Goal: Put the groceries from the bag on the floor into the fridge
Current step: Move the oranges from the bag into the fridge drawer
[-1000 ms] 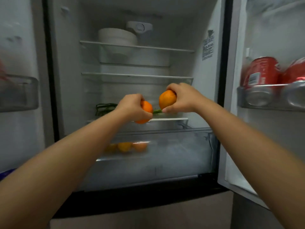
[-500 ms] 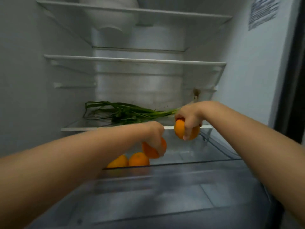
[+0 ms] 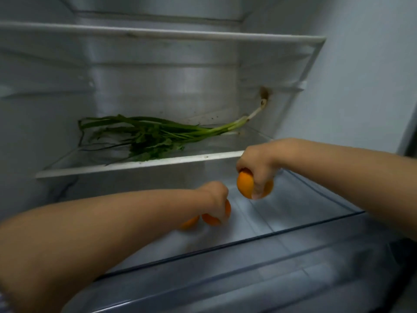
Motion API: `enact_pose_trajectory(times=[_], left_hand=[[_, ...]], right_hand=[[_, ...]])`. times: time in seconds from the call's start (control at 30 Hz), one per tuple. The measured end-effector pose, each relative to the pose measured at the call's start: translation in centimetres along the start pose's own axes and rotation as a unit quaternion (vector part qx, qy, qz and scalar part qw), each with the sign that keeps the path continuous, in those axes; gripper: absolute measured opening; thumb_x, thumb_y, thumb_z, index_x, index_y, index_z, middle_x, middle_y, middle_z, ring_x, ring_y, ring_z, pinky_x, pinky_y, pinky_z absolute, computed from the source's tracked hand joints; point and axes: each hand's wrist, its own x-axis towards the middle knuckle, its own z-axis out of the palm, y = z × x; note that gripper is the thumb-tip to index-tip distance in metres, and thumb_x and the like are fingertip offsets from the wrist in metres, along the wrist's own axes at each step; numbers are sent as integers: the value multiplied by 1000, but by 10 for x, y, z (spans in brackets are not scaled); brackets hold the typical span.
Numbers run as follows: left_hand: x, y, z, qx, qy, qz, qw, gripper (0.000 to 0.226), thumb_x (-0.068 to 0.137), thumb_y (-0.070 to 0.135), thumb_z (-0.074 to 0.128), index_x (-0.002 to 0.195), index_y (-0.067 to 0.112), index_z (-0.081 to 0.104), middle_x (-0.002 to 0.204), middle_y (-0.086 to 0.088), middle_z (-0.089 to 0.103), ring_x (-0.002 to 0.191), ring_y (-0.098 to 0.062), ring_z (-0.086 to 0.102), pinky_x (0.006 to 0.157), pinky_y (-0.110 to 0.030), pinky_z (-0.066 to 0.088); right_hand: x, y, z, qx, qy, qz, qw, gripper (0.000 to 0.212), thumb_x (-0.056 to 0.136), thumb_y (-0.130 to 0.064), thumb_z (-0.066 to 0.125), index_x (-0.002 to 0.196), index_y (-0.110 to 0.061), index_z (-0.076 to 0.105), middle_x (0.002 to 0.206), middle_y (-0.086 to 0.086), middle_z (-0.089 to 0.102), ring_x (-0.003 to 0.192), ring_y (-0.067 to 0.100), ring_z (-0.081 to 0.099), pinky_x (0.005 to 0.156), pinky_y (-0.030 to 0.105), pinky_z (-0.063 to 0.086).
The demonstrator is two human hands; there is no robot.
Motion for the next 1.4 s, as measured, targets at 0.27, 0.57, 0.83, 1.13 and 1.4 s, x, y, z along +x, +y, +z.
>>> enact_pose_trajectory(times=[0.27,0.57,0.83,1.13,1.4], left_hand=[[5,-7,18,-47,75,-10,996,36,92,19,53,123,1,50,130,-20,48,116,-33,53,93,-34,45],[9,-8,20,7,57,1,998,36,96,18,46,127,0,49,134,-19,48,125,-30,45,101,-32,40],[4,-6,21,45,19,4,999,38,95,25,45,125,2,53,133,-20,50,123,-34,48,103,-36,40],[-33,10,-26,143,-48,-17,988,24,98,25,42,107,10,57,82,-15,53,92,-29,47,99,-37,43],[-146,28,-44,-22,173,-146,974,33,93,21,50,120,6,60,127,-12,60,117,-31,57,95,-37,47]], right_hand=[[30,-9,38,-56,50,-21,997,55,81,-29,66,126,-8,44,124,15,55,112,30,53,77,31,41],[42,-5,64,11,19,-10,1000,58,84,-26,64,131,-5,38,131,18,48,118,32,49,93,35,43],[47,-11,71,49,36,16,998,64,87,-24,59,139,-4,27,137,22,40,123,35,45,100,38,41],[10,-10,17,113,-59,64,990,51,94,-29,48,139,-9,35,144,13,41,128,30,43,100,37,42],[-95,-49,5,49,247,61,966,28,90,-12,45,110,0,61,120,22,61,108,34,58,85,34,48]])
